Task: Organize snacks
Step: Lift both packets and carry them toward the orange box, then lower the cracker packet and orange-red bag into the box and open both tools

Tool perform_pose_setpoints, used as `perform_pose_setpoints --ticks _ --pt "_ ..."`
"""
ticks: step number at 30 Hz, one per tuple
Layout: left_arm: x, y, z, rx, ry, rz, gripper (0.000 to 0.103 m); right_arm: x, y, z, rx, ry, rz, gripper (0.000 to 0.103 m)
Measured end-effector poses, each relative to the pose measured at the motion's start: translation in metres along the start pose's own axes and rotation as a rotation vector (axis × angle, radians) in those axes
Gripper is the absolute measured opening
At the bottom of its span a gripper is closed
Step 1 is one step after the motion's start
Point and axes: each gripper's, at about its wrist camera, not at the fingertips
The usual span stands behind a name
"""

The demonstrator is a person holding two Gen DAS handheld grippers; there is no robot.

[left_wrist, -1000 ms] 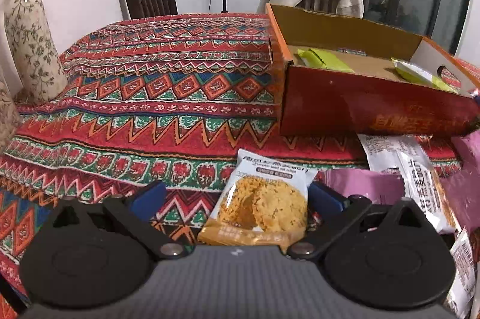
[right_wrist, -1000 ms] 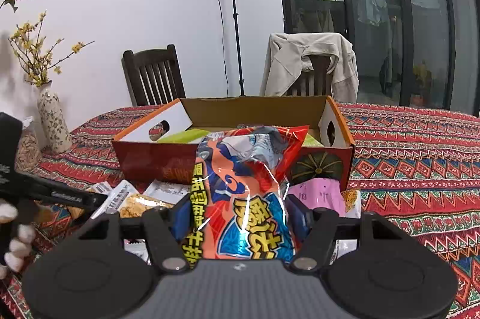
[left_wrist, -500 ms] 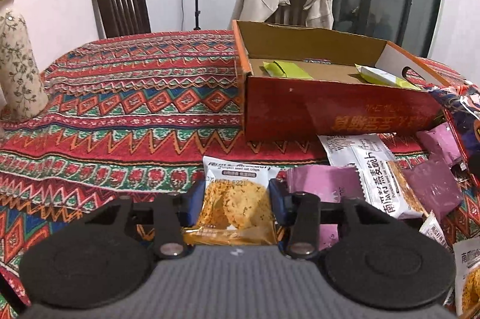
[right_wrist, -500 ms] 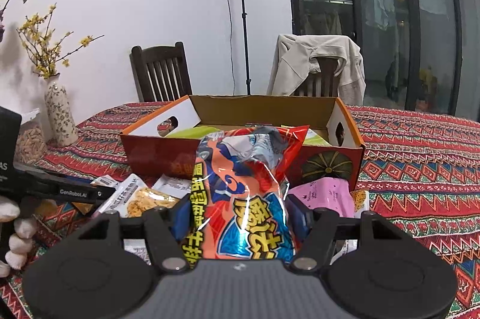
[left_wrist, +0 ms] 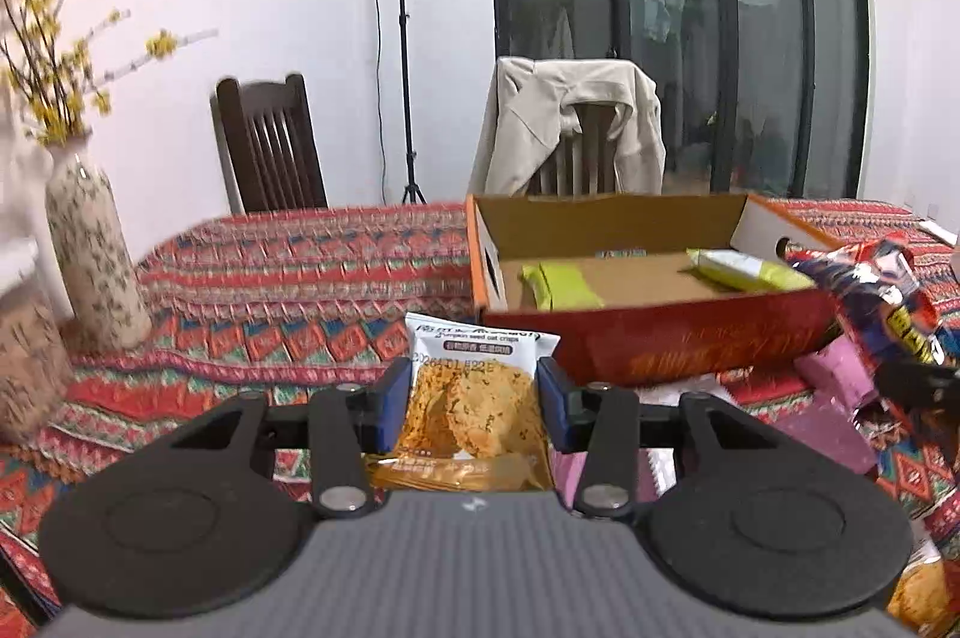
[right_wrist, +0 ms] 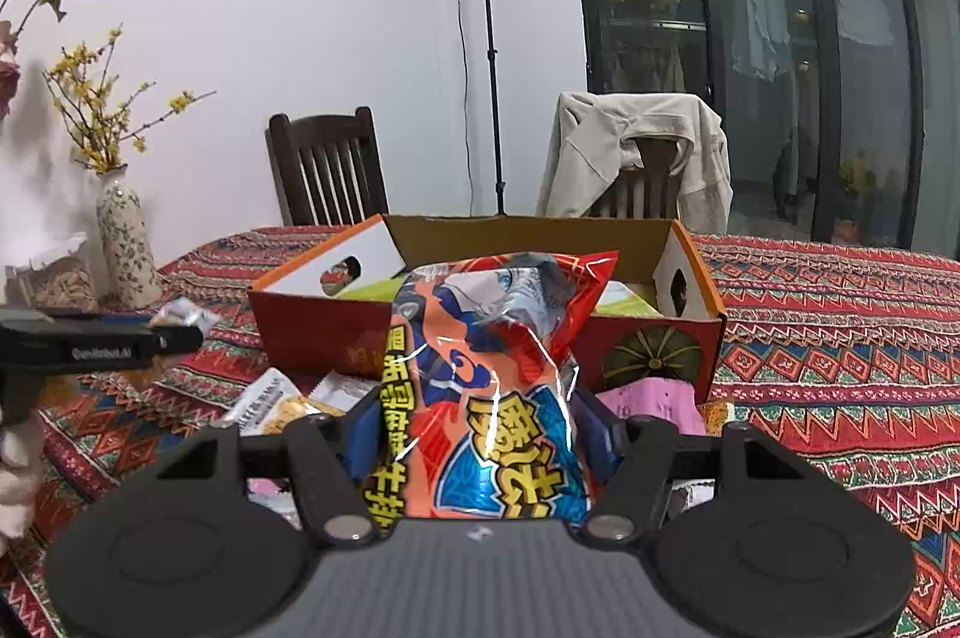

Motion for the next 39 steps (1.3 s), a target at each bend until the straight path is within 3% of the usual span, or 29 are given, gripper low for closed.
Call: perform_pose_setpoints --ticks 12,22,39 --pt "0.030 -0.026 -0.030 0.074 0.067 -0.041 0.045 -0.009 -0.006 -0.005 0.022 -0.025 -0.020 0.064" --pt "0.053 -0.047 -0.035 0.105 0.090 -0.066 0.045 -0.008 -0.038 -0.018 0.076 0.011 -0.040 0.064" --pt "0.062 -0.091 0.018 0.085 0.032 -0.091 0.045 0.022 -0.097 0.032 0.077 0.037 0.041 0.064"
Point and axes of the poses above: each gripper's, at about its wrist camera, not at the fingertips, and z roughly the way its jaws point, x to its right, y to its underside, and after that the axes turned 1 degree about z, right-handed
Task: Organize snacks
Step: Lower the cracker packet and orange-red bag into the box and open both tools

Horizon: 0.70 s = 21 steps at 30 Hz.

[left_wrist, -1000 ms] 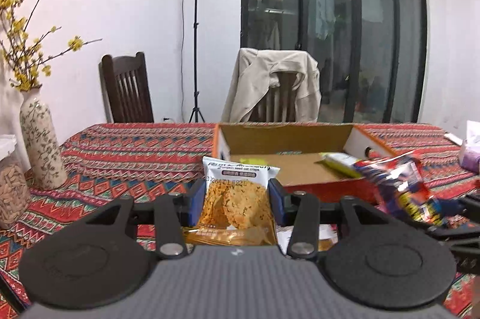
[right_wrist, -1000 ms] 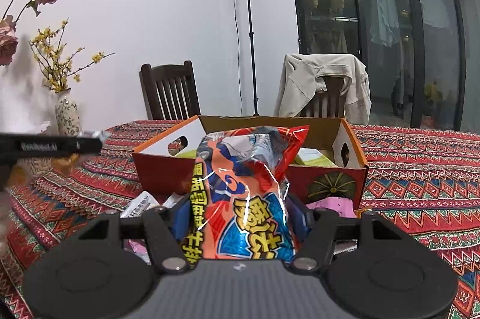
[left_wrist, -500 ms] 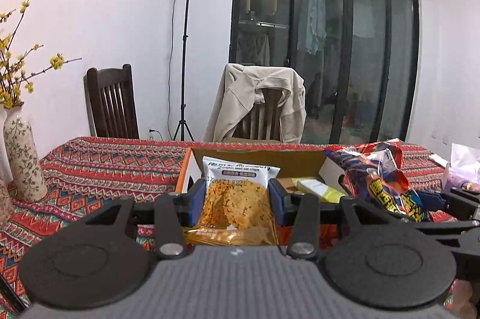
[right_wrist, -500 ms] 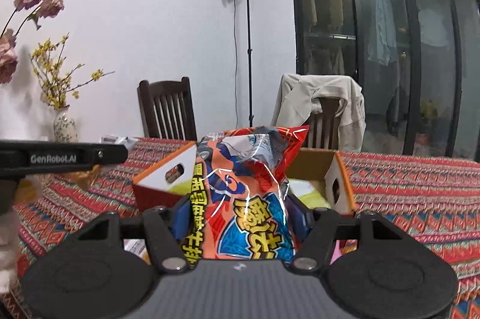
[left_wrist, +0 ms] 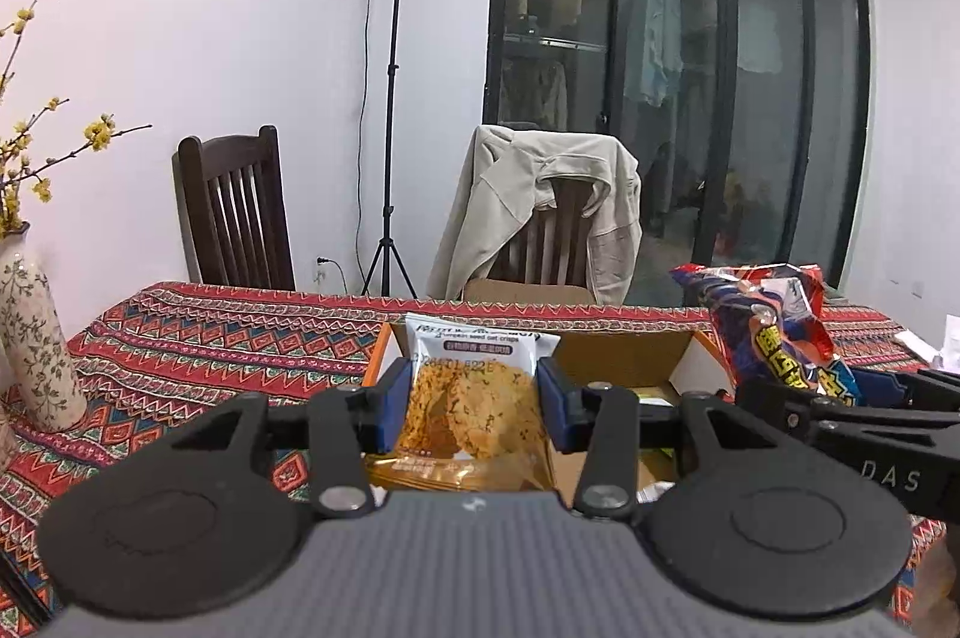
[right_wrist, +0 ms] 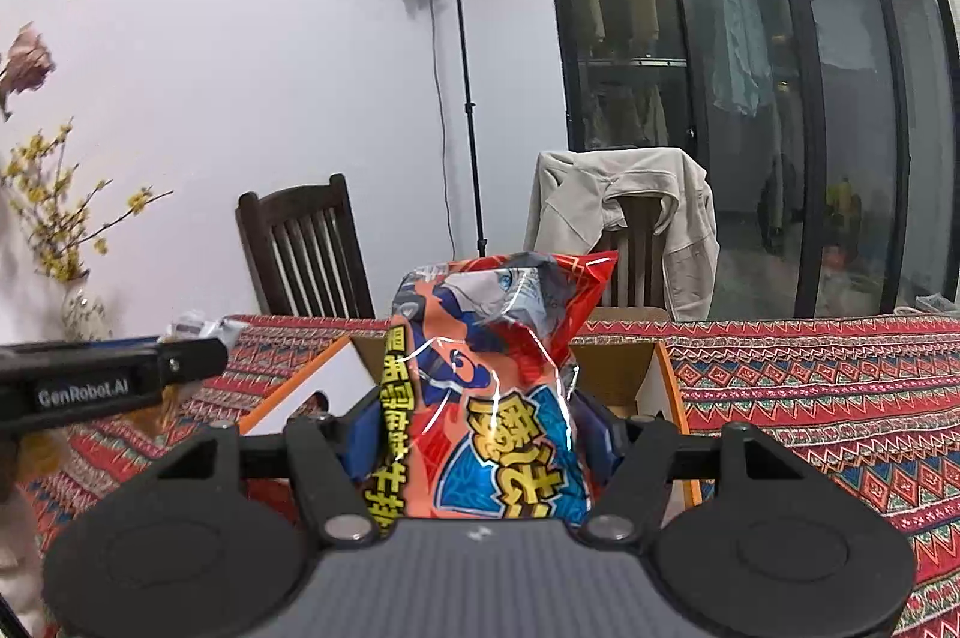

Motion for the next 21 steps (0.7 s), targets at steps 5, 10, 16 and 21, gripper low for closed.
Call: perform_pose_setpoints --ticks 5,10,16,21 --pt "0.003 -0.009 0.020 -0.011 -0.015 -0.033 0.045 0.002 -0.008 0.013 0.010 0.014 -0.002 0.064" --pt "0.007 -0.016 0.042 -0.021 -0.029 -0.059 0.045 0.003 -0.016 0.031 0.019 0.031 0.007 0.064" --pt "0.010 -0.018 0.072 -0.037 -0.045 -0.084 0.045 0.005 -0.014 0.053 0.025 0.051 0.027 0.064" --pt "0.003 -0.003 0.096 -0.067 -0.070 -0.091 0.045 0.009 -0.005 0.072 0.013 0.071 0.027 0.064"
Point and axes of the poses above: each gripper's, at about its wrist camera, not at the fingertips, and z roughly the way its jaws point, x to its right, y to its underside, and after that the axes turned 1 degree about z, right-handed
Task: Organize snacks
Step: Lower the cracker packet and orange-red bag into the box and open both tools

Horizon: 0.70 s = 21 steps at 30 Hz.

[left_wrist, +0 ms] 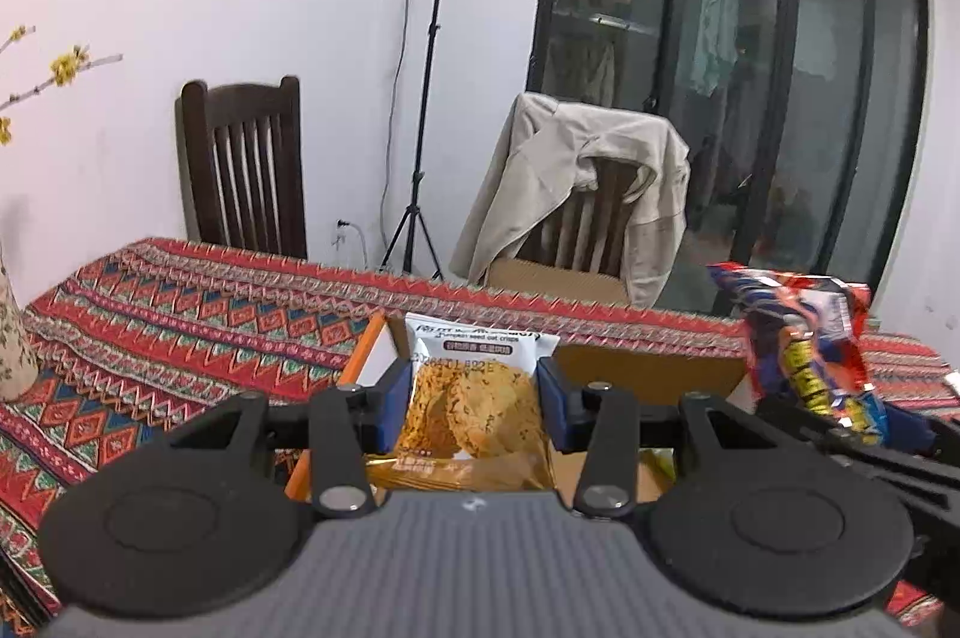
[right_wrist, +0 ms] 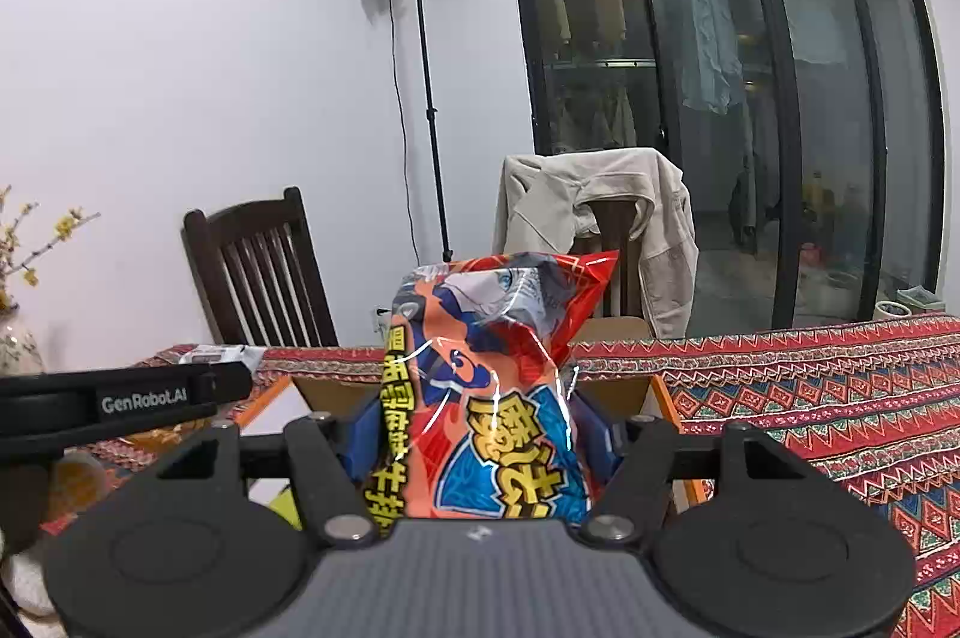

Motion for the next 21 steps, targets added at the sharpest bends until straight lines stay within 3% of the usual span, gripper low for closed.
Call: perform_pose_setpoints --ticks 8,16,18,20,21 --pt "-0.016 0.021 0.032 -0.092 -0.006 -0.012 0.045 0.011 0.016 0.028 -0.072 0.013 0.012 0.064" --pt "-0.020 0.027 0.033 -0.102 0.013 -0.022 0.049 0.013 0.026 0.036 -0.121 0.019 0.001 0.066" --pt "-0.021 0.026 0.030 -0.091 0.012 -0.029 0.059 0.014 0.026 0.034 -0.122 0.018 0.008 0.068" --pt "-0.021 0.025 0.027 -0.072 -0.002 -0.030 0.075 0.014 0.023 0.035 -0.116 0.016 0.015 0.089" --pt "-0.021 0.024 0.025 -0.063 -0.006 -0.034 0.088 0.015 0.023 0.035 -0.111 0.018 0.016 0.094"
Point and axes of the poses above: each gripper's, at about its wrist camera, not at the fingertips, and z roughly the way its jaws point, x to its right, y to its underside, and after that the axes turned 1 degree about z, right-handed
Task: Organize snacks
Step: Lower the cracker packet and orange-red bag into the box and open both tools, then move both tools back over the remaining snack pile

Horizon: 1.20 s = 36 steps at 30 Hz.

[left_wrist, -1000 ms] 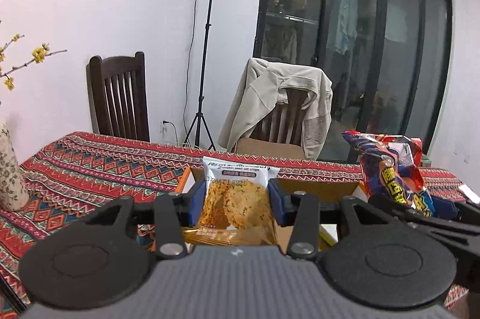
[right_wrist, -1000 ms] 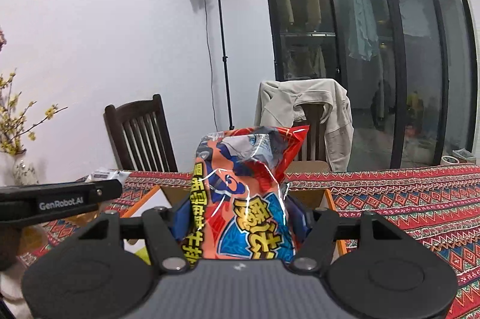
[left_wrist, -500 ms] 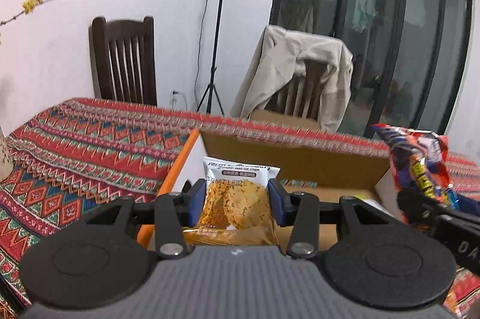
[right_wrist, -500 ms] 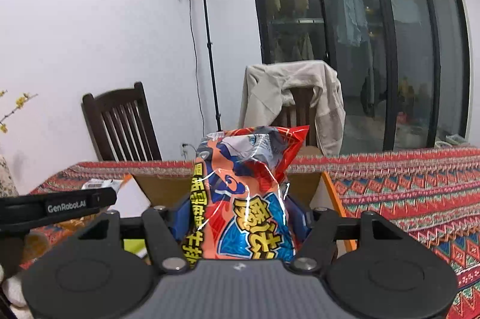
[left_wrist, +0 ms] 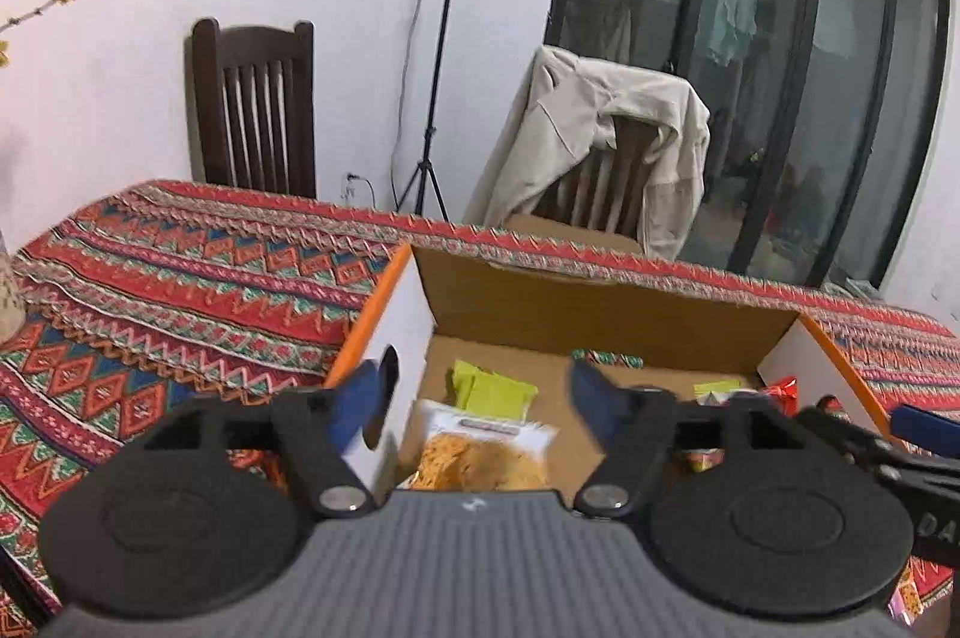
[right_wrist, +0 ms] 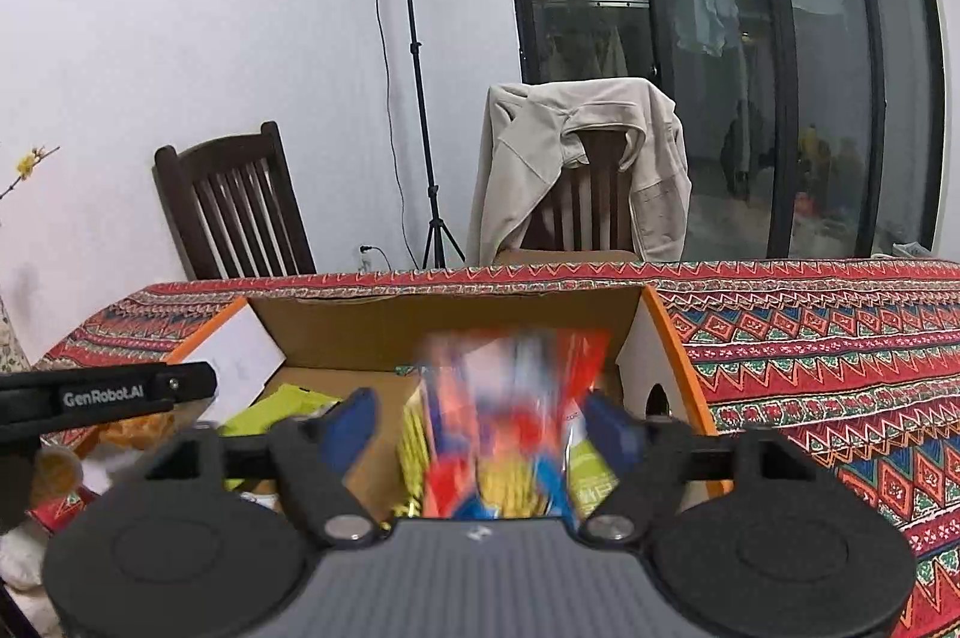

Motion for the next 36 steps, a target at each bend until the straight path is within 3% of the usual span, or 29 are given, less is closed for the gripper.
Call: perform_pose_setpoints --ticks 1,2,20,28,36 --pt "-0.001 0.000 -0.002 0.011 -0.004 -0.008 0.103 0.000 0.000 -0.001 0.004 0.002 0.002 0.103" --pt "-0.001 -0.001 -0.005 0.026 -0.004 -0.016 0.103 0.001 0.000 -0.001 0.007 0.003 0.005 0.103" --pt "0.006 -0.013 -0.035 0.102 0.006 -0.031 0.103 0.001 -0.002 -0.014 0.021 0.015 0.002 0.103" --pt "-0.001 -0.031 -0.077 0.097 0.041 -0.046 0.103 -0.002 -0.016 -0.058 0.062 0.002 -0.009 0.103" --pt "-0.016 -0.022 -0.116 0.090 0.052 0.013 0.103 0.004 -0.012 -0.101 0.062 -0.002 -0.035 0.103"
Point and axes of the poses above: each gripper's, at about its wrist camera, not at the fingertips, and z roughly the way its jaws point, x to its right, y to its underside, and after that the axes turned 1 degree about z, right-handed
